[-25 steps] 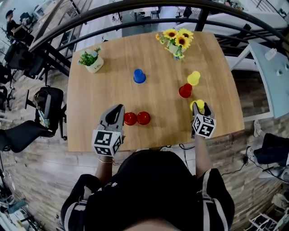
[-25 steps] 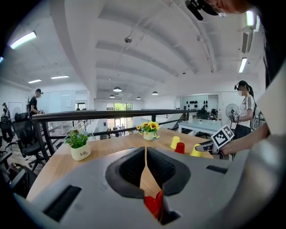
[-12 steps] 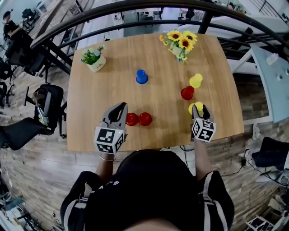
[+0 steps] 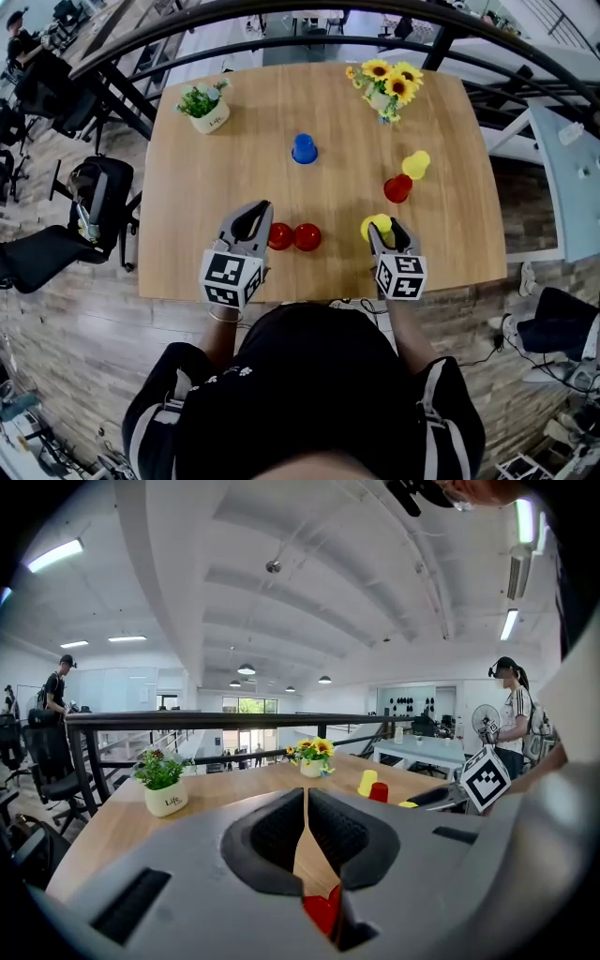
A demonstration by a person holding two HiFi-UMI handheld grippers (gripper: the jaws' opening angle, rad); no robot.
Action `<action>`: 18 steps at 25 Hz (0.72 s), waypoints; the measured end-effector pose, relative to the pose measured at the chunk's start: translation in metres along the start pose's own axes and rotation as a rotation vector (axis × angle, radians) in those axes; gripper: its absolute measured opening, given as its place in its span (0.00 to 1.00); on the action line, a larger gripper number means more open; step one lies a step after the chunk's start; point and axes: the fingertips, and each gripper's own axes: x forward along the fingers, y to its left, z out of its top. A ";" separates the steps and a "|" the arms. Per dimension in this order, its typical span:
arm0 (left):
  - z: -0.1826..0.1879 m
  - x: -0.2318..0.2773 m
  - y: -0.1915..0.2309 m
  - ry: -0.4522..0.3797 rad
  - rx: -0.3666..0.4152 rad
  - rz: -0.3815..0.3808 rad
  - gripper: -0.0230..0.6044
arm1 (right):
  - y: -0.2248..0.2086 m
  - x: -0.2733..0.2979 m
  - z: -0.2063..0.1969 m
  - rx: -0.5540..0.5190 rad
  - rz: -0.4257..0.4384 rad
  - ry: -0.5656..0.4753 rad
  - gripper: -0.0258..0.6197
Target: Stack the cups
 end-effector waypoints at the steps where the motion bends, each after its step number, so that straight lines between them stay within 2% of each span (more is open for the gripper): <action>1: 0.000 -0.001 0.001 -0.001 -0.002 0.002 0.07 | 0.006 0.002 0.000 -0.007 0.016 0.005 0.38; 18: -0.013 -0.016 0.014 0.016 -0.033 0.032 0.07 | 0.084 0.019 -0.015 -0.097 0.183 0.068 0.38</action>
